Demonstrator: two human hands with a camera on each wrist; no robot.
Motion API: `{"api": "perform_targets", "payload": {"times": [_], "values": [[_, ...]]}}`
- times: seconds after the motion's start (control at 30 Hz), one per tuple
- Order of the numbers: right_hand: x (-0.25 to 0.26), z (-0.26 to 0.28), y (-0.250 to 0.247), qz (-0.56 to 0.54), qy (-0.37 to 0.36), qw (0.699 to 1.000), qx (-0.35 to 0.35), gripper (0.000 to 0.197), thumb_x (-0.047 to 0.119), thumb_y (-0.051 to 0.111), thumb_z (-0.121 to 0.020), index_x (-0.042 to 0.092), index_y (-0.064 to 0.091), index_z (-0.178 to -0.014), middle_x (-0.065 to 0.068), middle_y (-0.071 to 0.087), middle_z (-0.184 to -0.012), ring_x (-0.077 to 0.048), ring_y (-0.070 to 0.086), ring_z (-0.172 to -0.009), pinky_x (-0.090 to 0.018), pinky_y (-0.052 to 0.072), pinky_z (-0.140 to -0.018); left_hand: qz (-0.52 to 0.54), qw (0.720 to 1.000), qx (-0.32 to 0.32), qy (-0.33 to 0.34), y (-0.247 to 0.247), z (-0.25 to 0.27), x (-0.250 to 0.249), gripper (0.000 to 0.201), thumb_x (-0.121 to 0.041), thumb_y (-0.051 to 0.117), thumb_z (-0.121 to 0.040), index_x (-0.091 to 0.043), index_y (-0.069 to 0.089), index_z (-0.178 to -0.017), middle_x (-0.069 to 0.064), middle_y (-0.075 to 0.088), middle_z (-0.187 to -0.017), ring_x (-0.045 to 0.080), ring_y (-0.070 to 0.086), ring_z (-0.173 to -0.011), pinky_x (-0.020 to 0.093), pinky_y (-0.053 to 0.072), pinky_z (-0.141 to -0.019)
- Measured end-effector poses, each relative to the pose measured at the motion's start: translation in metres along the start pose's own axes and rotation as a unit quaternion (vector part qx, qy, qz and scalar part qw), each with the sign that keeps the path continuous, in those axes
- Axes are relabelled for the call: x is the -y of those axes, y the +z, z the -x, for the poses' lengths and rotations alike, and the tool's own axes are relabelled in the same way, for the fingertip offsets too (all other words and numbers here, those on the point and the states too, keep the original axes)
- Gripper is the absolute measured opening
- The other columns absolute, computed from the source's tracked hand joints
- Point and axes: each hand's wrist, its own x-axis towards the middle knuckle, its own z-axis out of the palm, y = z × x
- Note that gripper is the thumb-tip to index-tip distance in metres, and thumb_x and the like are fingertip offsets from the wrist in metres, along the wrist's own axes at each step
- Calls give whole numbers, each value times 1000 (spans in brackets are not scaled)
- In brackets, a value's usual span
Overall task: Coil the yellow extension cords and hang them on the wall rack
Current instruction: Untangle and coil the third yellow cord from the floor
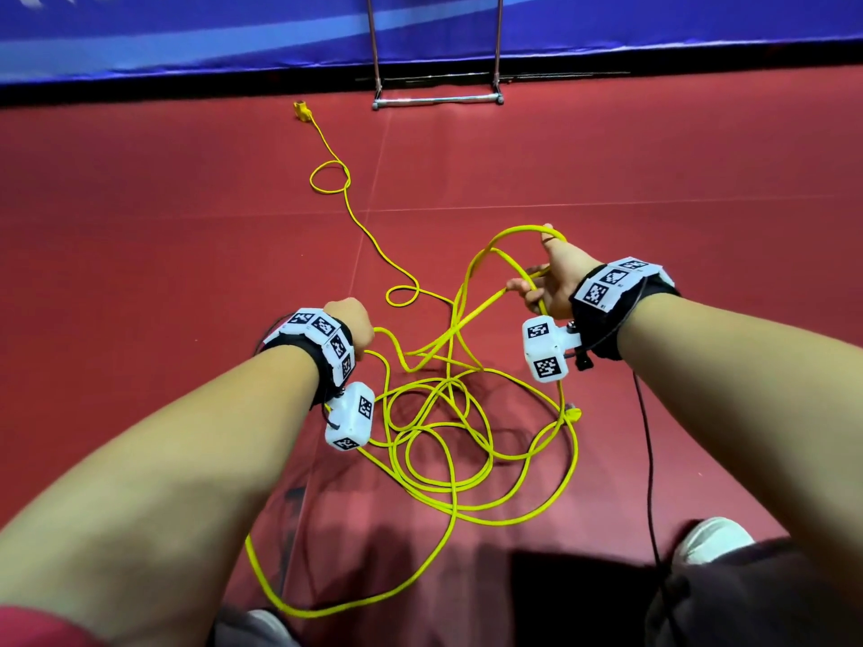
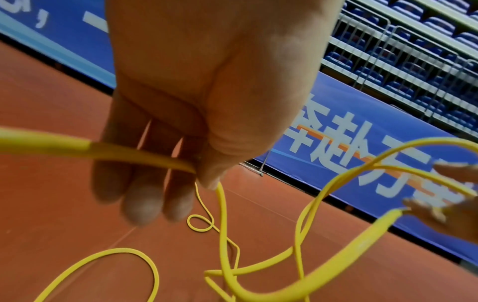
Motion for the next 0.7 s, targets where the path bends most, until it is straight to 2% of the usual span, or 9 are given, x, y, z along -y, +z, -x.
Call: {"api": "perform_targets", "payload": {"times": [0.07, 0.1, 0.17, 0.23, 0.3, 0.37, 0.47, 0.6, 0.7], "values": [[2, 1, 4, -14, 0, 1000, 6, 68, 75, 38, -88, 8, 42, -96, -20, 60, -79, -16, 41, -45, -15, 27, -37, -32, 998, 32, 37, 1, 5, -3, 60, 2, 55, -92, -18, 43, -147, 6, 59, -137, 28, 61, -119, 33, 51, -88], [3, 1, 6, -20, 0, 1000, 10, 67, 76, 39, -87, 9, 41, -95, -20, 60, -79, -16, 42, -44, -15, 27, -37, -40, 997, 42, 59, 2, 7, -4, 64, 5, 55, -92, -18, 39, -149, 3, 55, -142, 27, 60, -120, 30, 49, -83], [5, 1, 9, -28, -1, 999, 16, 66, 76, 39, -87, 10, 39, -95, -20, 60, -77, -18, 44, -44, -15, 27, -37, -66, 992, 60, 86, 7, 7, -7, 48, 2, 51, -94, -11, 51, -140, 9, 60, -134, 30, 64, -110, 27, 45, -73], [6, 1, 10, -30, -1, 999, 20, 66, 75, 39, -88, 10, 40, -96, -20, 61, -76, -19, 45, -48, -16, 28, -37, -89, 989, 64, 96, 12, 6, -9, 32, -5, 52, -96, -5, 61, -126, 15, 64, -114, 28, 61, -91, 29, 45, -72], [6, 2, 11, -28, 1, 999, 26, 65, 73, 38, -90, 9, 41, -100, -20, 62, -77, -19, 45, -51, -17, 28, -36, -123, 984, 87, 95, 14, 8, -13, 27, 0, 54, -90, -10, 60, -115, 10, 55, -103, 24, 52, -86, 28, 44, -74], [6, 3, 13, -26, 2, 999, 31, 64, 72, 37, -91, 9, 41, -102, -20, 62, -77, -18, 43, -51, -17, 28, -36, -117, 984, 95, 96, 15, 9, -18, 37, 7, 51, -87, -14, 55, -117, 11, 55, -112, 29, 56, -96, 30, 46, -80], [5, 4, 17, -23, 7, 999, 45, 64, 71, 37, -92, 9, 40, -110, -20, 63, -79, -18, 45, -43, -17, 27, -36, -104, 985, 65, 122, 18, 10, -22, 45, 3, 46, -88, -7, 53, -132, 12, 59, -131, 32, 59, -116, 34, 49, -90], [4, 9, 26, -14, 13, 998, 65, 64, 69, 36, -93, 9, 38, -116, -22, 64, -79, -19, 47, -37, -16, 26, -36, 90, 979, 37, 181, 13, 11, -41, 36, -3, 50, -88, -12, 61, -120, 4, 61, -108, 24, 59, -101, 24, 42, -79], [4, 10, 32, -15, 16, 997, 78, 64, 69, 36, -93, 9, 38, -114, -22, 65, -77, -18, 46, -38, -16, 26, -37, 284, 933, 45, 216, 1, 14, -66, 14, -5, 57, -90, -6, 65, -102, 13, 65, -100, 22, 55, -86, 26, 48, -72]]}}
